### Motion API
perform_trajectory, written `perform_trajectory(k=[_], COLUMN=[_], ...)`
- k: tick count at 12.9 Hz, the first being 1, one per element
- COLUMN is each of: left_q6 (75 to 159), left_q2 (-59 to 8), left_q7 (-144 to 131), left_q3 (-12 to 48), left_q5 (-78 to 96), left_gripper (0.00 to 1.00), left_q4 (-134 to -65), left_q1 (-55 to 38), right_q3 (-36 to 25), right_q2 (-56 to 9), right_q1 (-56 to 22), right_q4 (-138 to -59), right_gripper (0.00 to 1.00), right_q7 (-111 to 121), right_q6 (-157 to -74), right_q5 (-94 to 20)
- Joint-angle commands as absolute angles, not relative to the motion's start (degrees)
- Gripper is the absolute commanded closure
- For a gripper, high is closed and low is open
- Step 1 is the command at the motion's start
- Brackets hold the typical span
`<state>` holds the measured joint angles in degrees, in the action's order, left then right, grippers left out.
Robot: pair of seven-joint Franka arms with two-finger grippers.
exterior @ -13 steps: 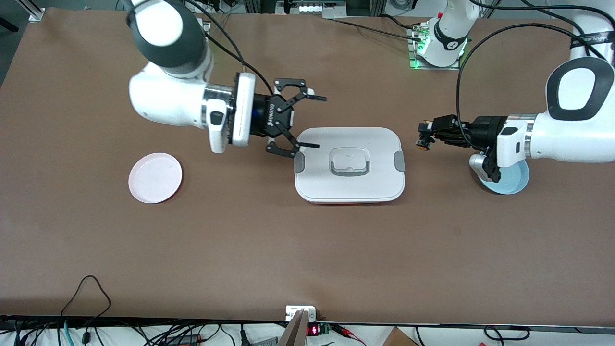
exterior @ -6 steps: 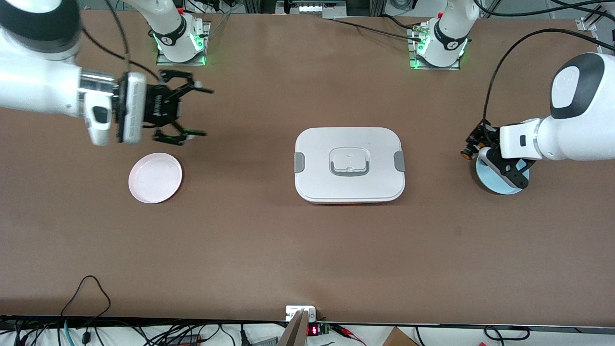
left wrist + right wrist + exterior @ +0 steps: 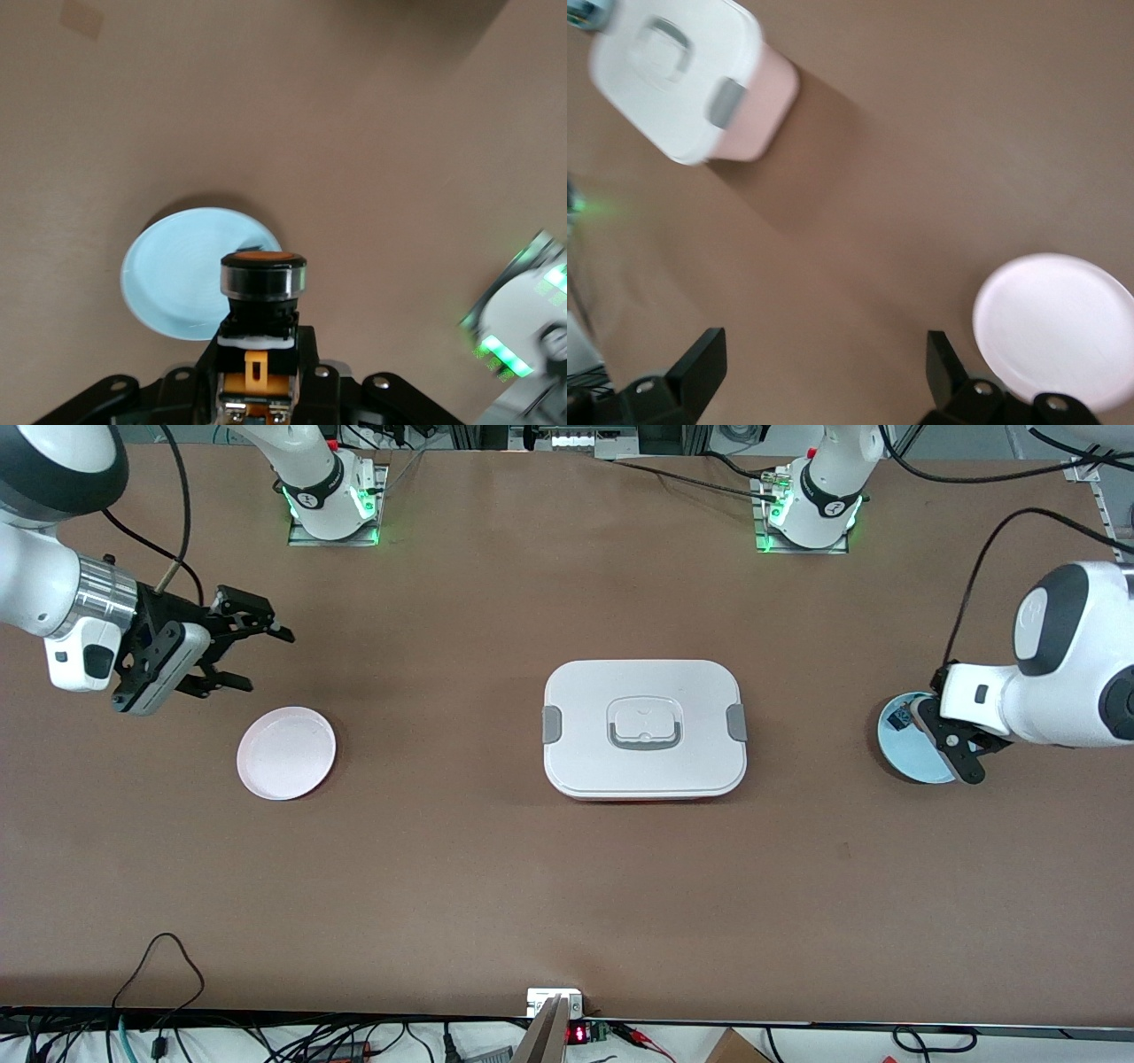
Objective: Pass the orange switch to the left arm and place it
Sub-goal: 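Carry the switch to the blue plate while the right gripper withdraws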
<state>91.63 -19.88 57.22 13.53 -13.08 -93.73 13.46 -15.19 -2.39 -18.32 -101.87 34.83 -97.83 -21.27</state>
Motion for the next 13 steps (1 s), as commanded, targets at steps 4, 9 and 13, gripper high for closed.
perform_trajectory(k=[4,9,13], left_q6=[112.55,132.25,136.31], left_q2=[-23.03,-23.64,-27.41], left_q7=[77.49,86.48,88.42], left_q3=[13.97,13.97,13.97], left_q5=[-18.37,-18.37,-18.46], left_gripper=[0.90,0.90,0.90], left_q4=[-104.74,-115.74,-116.01], left_q1=[22.84,28.82,31.02], right_q3=[-14.68,-13.63,-13.01], right_q2=[0.96,1.76,0.45], right_q1=[-22.84,-23.12,-23.29], right_q4=[-102.05,-99.68,-97.65], right_gripper=[0.00,0.00,0.00], right_q7=[15.93,14.69,13.63], right_q6=[-93.97,-93.34,-92.72], right_q5=[-0.19,3.68,4.83])
